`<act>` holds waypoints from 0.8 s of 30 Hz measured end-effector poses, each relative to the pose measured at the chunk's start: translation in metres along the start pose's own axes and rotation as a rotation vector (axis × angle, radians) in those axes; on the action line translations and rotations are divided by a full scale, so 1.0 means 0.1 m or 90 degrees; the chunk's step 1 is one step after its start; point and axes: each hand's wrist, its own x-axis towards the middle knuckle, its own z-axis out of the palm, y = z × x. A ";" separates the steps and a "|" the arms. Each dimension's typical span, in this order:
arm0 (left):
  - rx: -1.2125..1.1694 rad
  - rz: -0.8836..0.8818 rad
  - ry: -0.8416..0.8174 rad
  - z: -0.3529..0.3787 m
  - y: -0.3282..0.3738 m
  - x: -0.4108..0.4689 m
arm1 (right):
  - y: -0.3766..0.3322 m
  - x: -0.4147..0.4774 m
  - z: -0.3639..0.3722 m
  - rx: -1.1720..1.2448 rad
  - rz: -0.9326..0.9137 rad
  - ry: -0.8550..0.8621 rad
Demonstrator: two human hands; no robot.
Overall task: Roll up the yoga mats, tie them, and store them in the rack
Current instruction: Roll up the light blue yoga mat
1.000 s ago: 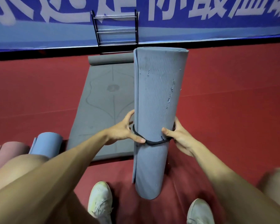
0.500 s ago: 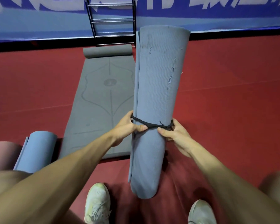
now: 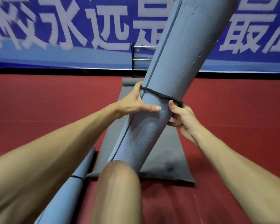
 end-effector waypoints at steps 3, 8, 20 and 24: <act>0.046 0.002 0.115 -0.27 -0.01 -0.23 | -0.06 0.03 0.43 0.018 0.024 -0.045; 0.124 -0.094 0.313 -0.87 -0.32 -0.66 | 0.11 0.11 1.23 -0.017 0.107 -0.125; 0.250 -0.416 0.440 -1.70 -1.62 -2.24 | 1.43 -0.32 2.93 -0.097 0.312 -0.236; 0.253 -0.502 0.451 -1.75 -2.17 -2.54 | 1.88 -0.50 3.18 -0.108 0.357 -0.244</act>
